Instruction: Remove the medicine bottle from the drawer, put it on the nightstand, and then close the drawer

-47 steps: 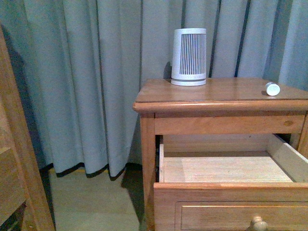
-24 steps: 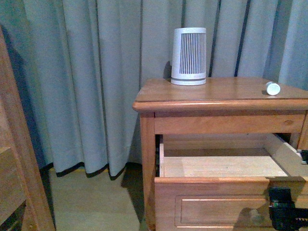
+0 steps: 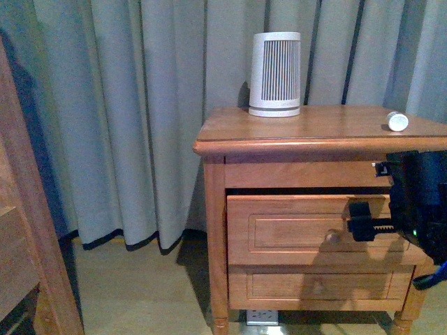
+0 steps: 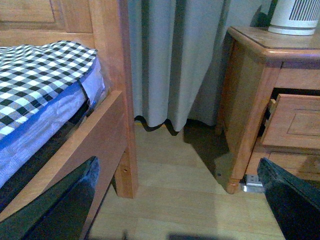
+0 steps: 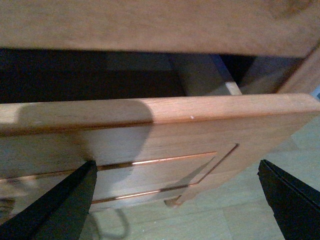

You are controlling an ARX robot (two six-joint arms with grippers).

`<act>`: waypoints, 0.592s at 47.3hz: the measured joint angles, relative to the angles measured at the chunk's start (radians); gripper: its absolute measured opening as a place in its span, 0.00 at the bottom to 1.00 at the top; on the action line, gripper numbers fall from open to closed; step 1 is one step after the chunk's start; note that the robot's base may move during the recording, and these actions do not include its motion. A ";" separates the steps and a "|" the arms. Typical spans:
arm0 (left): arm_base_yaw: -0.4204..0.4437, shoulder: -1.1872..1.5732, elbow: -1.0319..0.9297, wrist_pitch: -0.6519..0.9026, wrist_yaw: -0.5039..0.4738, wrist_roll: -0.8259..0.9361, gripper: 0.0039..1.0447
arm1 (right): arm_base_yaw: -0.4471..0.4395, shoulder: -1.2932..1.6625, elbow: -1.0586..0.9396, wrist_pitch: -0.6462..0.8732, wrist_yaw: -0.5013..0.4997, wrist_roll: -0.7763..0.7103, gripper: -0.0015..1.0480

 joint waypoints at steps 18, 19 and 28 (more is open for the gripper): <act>0.000 0.000 0.000 0.000 0.000 0.000 0.94 | -0.044 0.024 0.082 -0.060 0.007 -0.013 0.93; 0.000 0.000 0.000 0.000 0.000 0.000 0.94 | -0.045 0.018 0.072 -0.058 0.005 -0.010 0.93; 0.000 0.000 0.000 0.000 0.000 0.000 0.94 | -0.037 -0.099 -0.067 -0.068 0.003 0.043 0.93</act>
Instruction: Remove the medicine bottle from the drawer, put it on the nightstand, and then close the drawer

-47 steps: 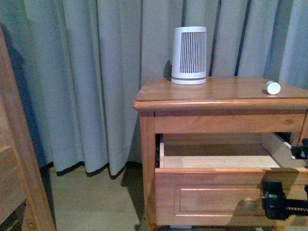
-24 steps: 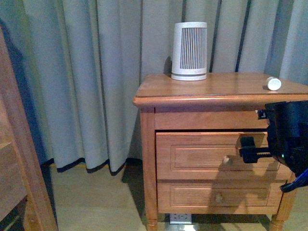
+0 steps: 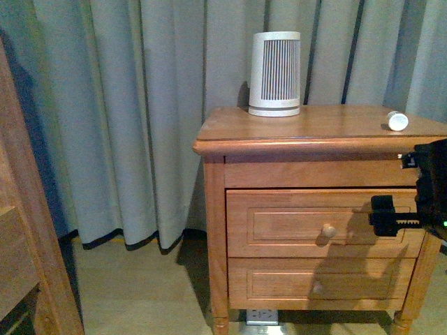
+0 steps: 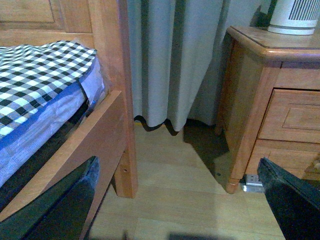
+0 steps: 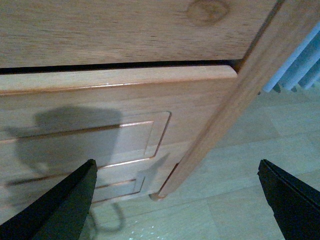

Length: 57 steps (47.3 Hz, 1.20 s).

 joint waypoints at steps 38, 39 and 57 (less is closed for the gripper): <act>0.000 0.000 0.000 0.000 0.000 0.000 0.94 | 0.179 -1.718 -0.932 -0.486 0.338 0.050 0.93; 0.000 0.000 0.000 0.000 0.000 0.000 0.94 | 0.200 -1.762 -0.950 -0.504 0.361 0.043 0.93; 0.000 0.000 0.000 0.000 0.000 0.000 0.94 | 0.049 -2.051 -1.047 -0.637 -0.175 0.022 0.74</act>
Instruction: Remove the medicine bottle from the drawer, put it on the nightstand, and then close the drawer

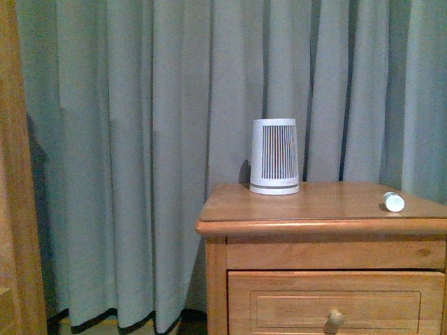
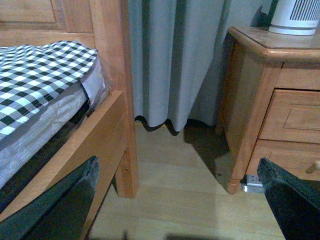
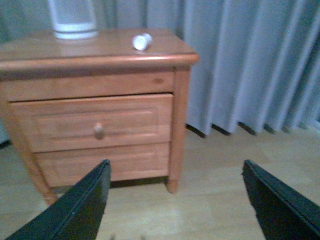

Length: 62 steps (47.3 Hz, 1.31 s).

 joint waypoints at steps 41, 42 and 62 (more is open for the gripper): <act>0.000 0.000 0.000 0.000 0.000 0.000 0.94 | -0.040 -0.114 -0.103 0.014 -0.231 -0.014 0.17; 0.000 0.000 0.000 0.000 0.000 0.000 0.94 | -0.040 -0.114 -0.103 0.014 -0.231 -0.015 0.20; 0.000 0.000 0.000 0.000 0.000 0.000 0.94 | -0.040 -0.115 -0.103 0.014 -0.231 -0.015 0.82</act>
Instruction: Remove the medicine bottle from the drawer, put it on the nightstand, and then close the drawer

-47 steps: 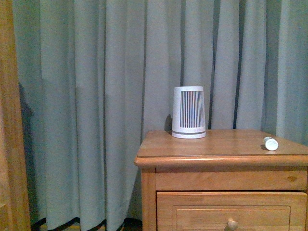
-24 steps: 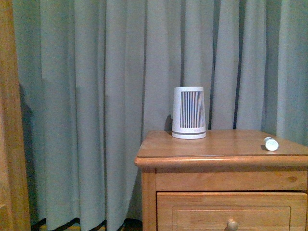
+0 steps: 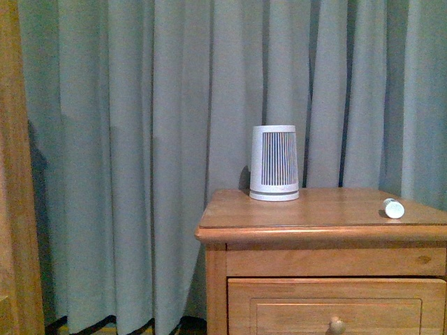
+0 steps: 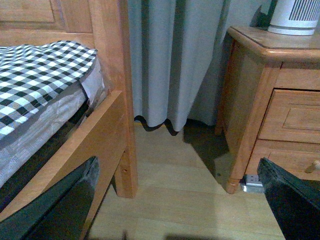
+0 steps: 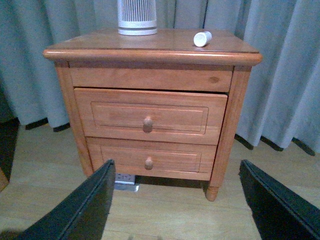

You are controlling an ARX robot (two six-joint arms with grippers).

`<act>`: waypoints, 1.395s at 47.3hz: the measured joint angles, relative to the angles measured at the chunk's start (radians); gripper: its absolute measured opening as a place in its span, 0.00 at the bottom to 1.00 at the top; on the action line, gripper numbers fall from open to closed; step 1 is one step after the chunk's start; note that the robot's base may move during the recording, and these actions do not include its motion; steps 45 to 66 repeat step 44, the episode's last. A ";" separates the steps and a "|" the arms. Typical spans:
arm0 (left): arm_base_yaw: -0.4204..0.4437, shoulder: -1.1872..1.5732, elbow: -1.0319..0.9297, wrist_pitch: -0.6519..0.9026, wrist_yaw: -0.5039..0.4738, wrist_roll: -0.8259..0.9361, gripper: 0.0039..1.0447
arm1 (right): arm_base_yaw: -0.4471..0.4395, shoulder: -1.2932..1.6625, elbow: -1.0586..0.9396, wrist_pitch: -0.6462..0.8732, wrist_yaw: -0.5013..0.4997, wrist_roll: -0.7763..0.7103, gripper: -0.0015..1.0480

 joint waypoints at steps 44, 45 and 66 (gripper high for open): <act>0.000 0.000 0.000 0.000 0.000 0.000 0.94 | 0.000 0.000 0.000 0.000 0.000 0.000 0.93; 0.000 0.000 0.000 0.000 0.000 0.000 0.94 | 0.000 0.000 0.000 0.000 0.000 0.000 0.93; 0.000 0.000 0.000 0.000 0.000 0.000 0.94 | 0.000 0.000 0.000 0.000 0.000 0.000 0.93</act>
